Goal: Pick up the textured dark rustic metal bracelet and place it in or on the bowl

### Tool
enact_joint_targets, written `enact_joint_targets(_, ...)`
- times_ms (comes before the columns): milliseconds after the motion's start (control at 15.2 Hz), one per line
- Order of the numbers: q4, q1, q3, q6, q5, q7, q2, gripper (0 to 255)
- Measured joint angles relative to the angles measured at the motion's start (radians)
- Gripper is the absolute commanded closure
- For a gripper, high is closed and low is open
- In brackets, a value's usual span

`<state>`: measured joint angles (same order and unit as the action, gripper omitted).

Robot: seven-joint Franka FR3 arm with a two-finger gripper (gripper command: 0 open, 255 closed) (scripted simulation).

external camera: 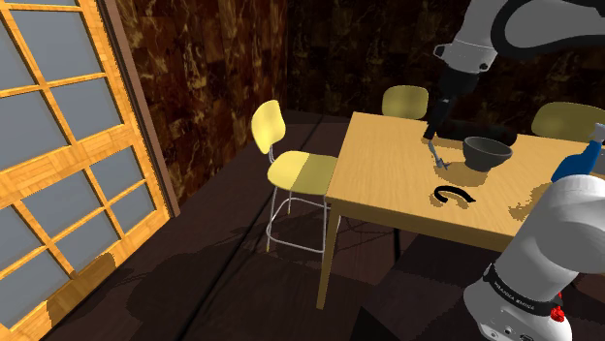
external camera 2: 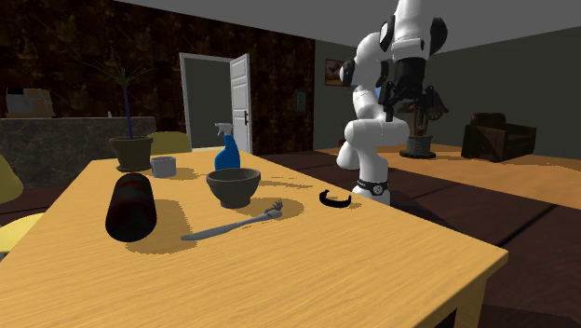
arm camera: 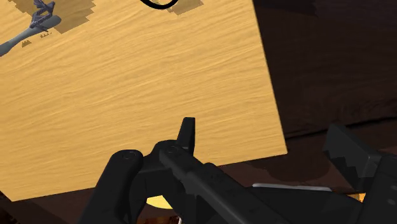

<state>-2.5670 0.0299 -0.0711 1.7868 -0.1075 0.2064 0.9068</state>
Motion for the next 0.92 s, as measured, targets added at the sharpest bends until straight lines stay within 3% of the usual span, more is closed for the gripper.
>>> enact_joint_targets(462, -0.183, 0.073, -0.120, 0.121, -0.128, 0.130, 0.071, 0)
enact_joint_targets(924, -0.322, 0.186, -0.279, 0.289, -0.296, 0.275, 0.063, 0)
